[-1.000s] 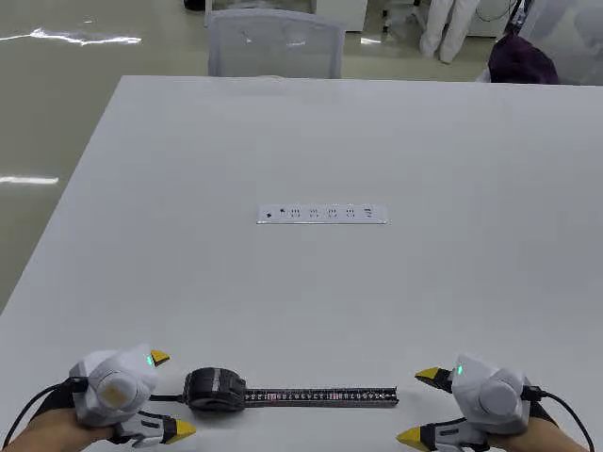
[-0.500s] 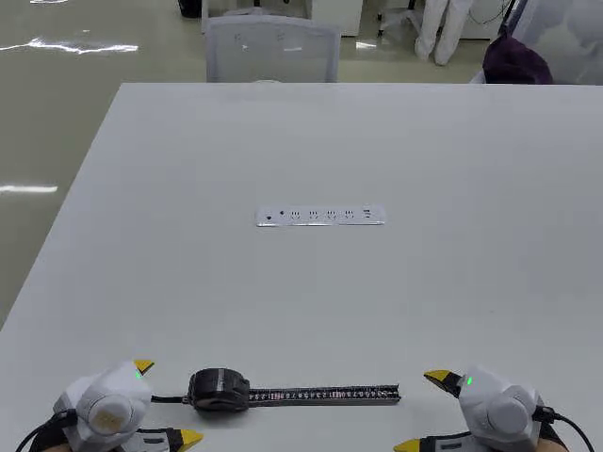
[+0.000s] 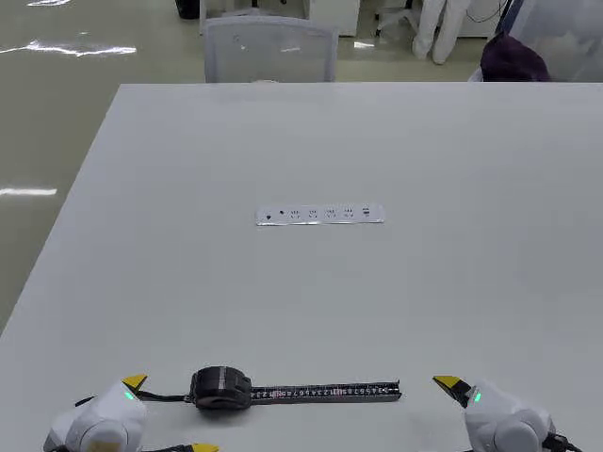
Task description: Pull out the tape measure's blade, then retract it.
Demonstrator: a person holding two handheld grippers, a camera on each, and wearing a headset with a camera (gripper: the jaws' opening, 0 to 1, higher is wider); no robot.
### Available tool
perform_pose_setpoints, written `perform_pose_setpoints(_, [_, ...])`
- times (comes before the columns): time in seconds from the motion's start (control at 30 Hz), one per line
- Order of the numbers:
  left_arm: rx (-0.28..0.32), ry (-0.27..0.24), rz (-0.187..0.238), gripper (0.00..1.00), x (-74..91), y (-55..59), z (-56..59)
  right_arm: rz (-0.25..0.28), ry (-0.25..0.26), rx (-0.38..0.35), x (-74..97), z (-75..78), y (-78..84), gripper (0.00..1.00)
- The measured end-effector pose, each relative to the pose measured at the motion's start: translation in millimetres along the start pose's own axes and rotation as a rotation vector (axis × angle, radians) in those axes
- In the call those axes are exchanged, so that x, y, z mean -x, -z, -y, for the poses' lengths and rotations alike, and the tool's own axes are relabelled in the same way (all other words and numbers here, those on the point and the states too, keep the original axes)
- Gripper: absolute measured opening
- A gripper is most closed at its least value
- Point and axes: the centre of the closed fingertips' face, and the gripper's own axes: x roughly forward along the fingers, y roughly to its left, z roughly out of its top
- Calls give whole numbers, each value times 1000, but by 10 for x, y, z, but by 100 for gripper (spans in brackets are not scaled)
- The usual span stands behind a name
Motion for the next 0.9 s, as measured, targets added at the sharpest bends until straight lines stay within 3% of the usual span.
perform_pose_setpoints(0.13, [33,-15,15,93,25,-4,72,-1,37,-10,35,-17,-16,91])
perform_pose_setpoints(0.67, [121,-73,23,99,114,47,281,-2,98,-67,76,-155,-87,96])
perform_pose_setpoints(0.9, [169,-113,35,99,141,38,283,20,118,-81,118,-177,-156,98])
